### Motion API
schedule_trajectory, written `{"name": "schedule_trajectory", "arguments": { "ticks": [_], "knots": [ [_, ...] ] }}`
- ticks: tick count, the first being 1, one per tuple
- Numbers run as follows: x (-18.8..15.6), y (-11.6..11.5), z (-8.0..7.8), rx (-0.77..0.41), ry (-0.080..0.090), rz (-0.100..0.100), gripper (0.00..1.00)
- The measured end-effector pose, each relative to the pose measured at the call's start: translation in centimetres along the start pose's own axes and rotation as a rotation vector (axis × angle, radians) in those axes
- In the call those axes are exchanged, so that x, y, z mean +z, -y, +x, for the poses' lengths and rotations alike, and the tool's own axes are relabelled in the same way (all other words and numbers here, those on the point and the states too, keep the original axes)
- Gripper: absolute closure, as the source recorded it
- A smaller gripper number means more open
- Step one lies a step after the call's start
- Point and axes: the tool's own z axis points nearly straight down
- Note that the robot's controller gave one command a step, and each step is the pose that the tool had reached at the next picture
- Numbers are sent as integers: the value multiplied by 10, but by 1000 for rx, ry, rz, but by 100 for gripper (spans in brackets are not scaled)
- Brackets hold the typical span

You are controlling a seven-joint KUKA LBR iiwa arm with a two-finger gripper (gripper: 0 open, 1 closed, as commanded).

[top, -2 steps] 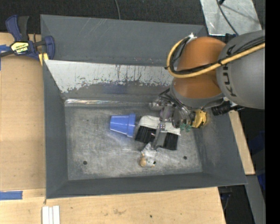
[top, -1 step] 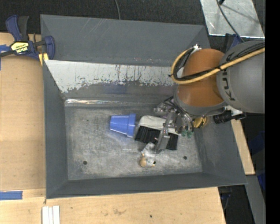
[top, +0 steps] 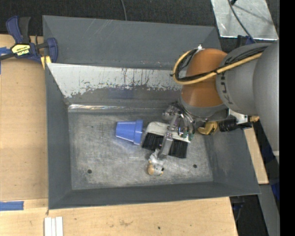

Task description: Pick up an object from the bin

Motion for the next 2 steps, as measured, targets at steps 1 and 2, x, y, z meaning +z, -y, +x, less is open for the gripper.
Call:
{"name": "schedule_trajectory", "arguments": {
  "ticks": [1,2],
  "knots": [
    [-2,3,22,46,35,-6,100],
    [-2,3,22,46,35,-6,100]
  ]
}}
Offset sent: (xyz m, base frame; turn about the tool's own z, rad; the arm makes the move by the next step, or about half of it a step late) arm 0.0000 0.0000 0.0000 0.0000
